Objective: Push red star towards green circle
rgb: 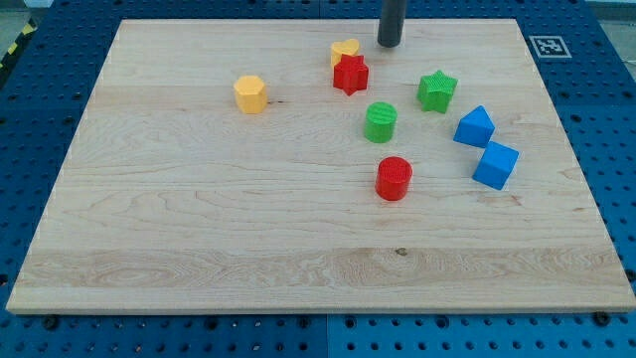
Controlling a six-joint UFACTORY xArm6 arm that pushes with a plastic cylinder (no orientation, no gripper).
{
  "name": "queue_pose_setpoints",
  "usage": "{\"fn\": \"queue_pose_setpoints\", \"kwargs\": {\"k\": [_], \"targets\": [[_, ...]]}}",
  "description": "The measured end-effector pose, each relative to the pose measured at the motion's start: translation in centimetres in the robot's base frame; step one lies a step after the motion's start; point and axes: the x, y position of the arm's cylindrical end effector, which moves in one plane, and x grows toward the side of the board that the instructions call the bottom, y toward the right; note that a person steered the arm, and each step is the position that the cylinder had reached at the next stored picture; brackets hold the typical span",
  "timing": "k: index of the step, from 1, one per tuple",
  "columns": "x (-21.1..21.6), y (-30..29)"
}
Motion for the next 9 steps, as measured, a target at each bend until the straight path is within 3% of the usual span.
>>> {"fn": "queue_pose_setpoints", "kwargs": {"k": [3, 9], "targets": [[2.9, -8.1], [7.2, -8.5]]}}
